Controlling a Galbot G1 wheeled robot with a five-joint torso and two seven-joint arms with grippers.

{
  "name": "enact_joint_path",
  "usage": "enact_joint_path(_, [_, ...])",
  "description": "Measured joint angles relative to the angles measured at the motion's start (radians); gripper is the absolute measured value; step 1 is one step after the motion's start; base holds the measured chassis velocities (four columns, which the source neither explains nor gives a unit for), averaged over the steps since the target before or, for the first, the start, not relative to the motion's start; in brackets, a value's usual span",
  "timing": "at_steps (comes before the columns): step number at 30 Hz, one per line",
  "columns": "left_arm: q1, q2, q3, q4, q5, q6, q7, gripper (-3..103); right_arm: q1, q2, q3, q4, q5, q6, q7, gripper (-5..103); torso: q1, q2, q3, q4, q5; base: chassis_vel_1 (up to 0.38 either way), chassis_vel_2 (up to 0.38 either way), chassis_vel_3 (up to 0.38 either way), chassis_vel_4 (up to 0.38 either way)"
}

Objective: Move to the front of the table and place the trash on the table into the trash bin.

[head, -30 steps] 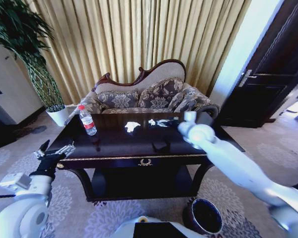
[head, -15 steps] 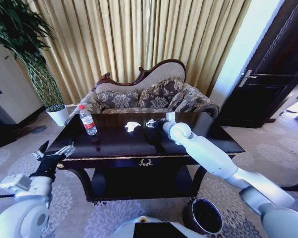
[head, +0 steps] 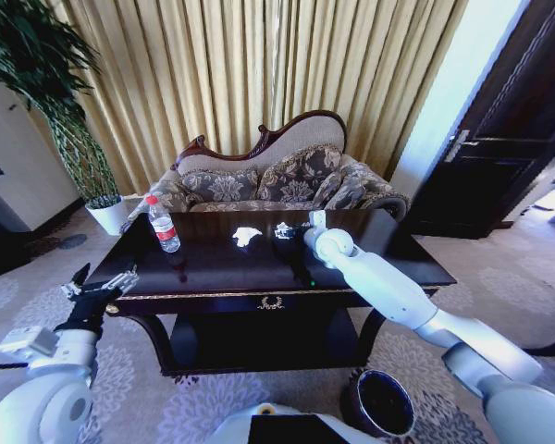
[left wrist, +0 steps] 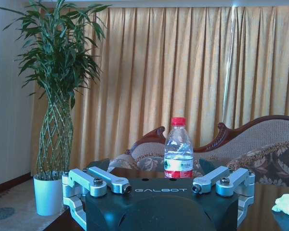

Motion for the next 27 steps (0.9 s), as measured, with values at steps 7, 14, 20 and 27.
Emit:
enact_joint_path(7, [0.002, -0.003, -0.014, 0.004, -0.003, -0.007, 0.0, 100, 0.002, 0.013, -0.018, -0.013, -0.026, 0.007, -0.005, 80, 0.0, 0.0, 0.0, 0.0001, 0.0, 0.0, 0.0, 0.0, 0.0])
enact_joint_path(14, [-0.001, -0.003, -0.017, 0.01, -0.003, -0.014, 0.003, 100, 0.001, 0.017, -0.026, -0.02, -0.05, 0.016, -0.007, 59, 0.0, 0.0, 0.0, 0.0001, 0.0001, 0.0, 0.0, 0.0, 0.0])
enact_joint_path(20, [-0.005, -0.004, -0.016, 0.014, -0.004, -0.015, 0.004, 100, 0.006, 0.007, -0.027, -0.014, -0.049, 0.016, -0.007, 32, 0.0, 0.0, 0.0, 0.0001, 0.0, 0.0, 0.0, 0.0, 0.0])
enact_joint_path(27, [-0.007, -0.003, -0.017, 0.017, -0.005, -0.018, 0.005, 100, 0.009, 0.002, -0.027, -0.01, -0.046, 0.016, -0.007, 10, 0.0, 0.0, 0.0, 0.0001, 0.0, 0.0, 0.0, 0.0, 0.0])
